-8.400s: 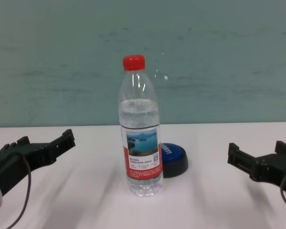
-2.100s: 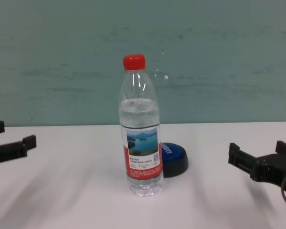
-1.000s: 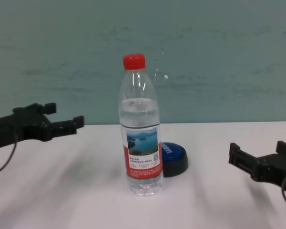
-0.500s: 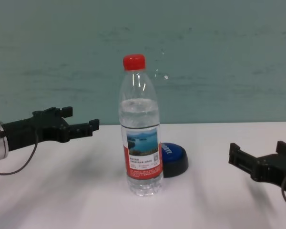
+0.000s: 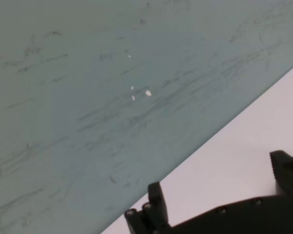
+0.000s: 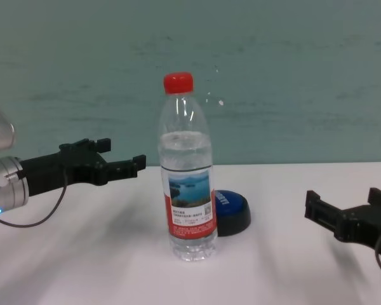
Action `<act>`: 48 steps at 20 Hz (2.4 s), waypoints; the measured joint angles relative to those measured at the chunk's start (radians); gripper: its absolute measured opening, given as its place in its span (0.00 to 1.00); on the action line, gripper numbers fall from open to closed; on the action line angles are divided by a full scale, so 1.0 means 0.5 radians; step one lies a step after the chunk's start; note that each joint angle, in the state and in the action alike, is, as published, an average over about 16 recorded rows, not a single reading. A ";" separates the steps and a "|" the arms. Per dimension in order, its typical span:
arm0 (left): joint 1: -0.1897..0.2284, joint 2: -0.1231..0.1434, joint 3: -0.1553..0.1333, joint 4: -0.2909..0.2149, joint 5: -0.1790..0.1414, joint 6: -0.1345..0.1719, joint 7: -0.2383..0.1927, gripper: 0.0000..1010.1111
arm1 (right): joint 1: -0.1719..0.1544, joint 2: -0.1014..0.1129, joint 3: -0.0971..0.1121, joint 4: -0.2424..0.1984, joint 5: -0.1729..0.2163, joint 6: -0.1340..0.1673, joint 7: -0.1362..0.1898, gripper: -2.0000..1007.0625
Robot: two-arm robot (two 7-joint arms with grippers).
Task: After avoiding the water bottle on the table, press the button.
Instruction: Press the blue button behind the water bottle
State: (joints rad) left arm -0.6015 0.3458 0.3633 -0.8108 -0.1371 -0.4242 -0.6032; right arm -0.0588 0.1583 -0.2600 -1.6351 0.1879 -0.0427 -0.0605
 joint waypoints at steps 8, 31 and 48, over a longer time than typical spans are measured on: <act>-0.022 -0.036 0.020 0.014 0.020 0.000 0.019 0.99 | 0.000 0.000 0.000 0.000 0.000 0.000 0.000 1.00; 0.238 0.061 -0.083 -0.361 0.084 0.225 0.267 0.99 | 0.000 0.000 0.000 0.000 0.000 0.000 0.000 1.00; 0.846 0.219 -0.224 -1.241 0.206 0.528 0.494 0.99 | 0.000 0.000 0.000 0.000 0.000 0.000 0.000 1.00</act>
State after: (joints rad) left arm -0.1786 0.4552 0.2513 -1.4313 -0.0340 -0.1602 -0.3561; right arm -0.0588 0.1583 -0.2600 -1.6351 0.1879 -0.0427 -0.0606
